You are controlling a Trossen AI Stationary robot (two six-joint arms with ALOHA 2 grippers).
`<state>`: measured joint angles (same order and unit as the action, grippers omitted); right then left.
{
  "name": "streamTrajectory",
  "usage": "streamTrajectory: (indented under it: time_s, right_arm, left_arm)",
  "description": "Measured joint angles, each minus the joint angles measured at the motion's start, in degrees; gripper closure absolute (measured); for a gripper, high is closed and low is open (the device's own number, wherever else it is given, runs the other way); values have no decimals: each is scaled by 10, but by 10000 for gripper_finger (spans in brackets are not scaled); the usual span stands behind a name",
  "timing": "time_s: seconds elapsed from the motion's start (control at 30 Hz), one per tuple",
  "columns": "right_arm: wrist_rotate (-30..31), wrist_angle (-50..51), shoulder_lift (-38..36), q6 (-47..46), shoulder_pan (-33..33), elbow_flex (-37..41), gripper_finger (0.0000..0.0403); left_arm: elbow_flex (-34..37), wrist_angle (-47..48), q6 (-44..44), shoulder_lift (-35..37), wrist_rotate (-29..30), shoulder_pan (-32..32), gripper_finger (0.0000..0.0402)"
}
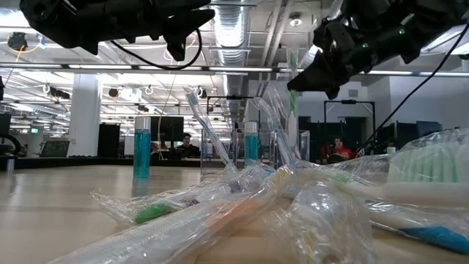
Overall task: Pick & Place toothbrushing station
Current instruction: Put the green toothbrush into the transparent organizer
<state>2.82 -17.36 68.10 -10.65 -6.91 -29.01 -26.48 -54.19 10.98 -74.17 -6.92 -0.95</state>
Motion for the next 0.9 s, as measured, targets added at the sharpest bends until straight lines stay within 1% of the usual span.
streamTrajectory:
  time_s: [0.13,0.33,0.63,0.9]
  right_arm:
    - [-1,-32,0,-14,-4,21,398]
    - [-1,-40,5,-28,-8,35,397]
    - [2,-115,6,-43,-8,80,383]
    - [2,-119,6,-44,-8,91,381]
  left_arm:
    - [0,0,0,0,0,0,291]
    - [0,0,0,0,0,0,291]
    - [0,0,0,0,0,0,291]
    - [0,0,0,0,0,0,291]
